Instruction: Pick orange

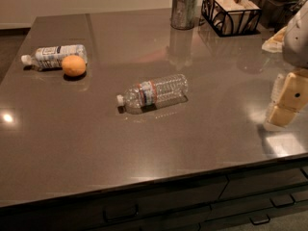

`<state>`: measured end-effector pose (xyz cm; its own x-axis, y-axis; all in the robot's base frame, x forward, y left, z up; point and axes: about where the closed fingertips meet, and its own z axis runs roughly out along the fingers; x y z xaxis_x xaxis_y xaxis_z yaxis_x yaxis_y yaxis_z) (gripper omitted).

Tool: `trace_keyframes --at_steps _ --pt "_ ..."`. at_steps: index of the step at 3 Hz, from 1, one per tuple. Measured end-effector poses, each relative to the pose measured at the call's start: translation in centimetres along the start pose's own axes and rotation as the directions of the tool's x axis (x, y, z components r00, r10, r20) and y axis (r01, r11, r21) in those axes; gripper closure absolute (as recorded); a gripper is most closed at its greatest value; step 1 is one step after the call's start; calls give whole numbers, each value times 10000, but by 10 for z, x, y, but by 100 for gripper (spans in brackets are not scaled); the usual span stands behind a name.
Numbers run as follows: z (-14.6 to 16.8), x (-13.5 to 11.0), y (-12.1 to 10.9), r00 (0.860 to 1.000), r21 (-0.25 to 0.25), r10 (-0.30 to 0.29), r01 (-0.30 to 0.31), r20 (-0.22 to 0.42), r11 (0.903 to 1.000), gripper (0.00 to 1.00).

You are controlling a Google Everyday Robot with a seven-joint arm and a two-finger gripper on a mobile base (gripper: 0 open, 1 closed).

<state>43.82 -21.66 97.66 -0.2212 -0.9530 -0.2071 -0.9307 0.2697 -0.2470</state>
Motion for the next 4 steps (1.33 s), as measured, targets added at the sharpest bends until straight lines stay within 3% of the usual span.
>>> trace_keyframes --at_steps 1,2,3,4 --pt "0 0 0 10000 2 0 0 1 10000 0" --pt "12 -22 -12 9992 -108 260 -257 292 9996 0" --pt "35 -66 -35 9927 -361 827 -798 883 9962 0" --pt "62 -118 -59 9750 -749 1548 -1444 1594 9867 0"
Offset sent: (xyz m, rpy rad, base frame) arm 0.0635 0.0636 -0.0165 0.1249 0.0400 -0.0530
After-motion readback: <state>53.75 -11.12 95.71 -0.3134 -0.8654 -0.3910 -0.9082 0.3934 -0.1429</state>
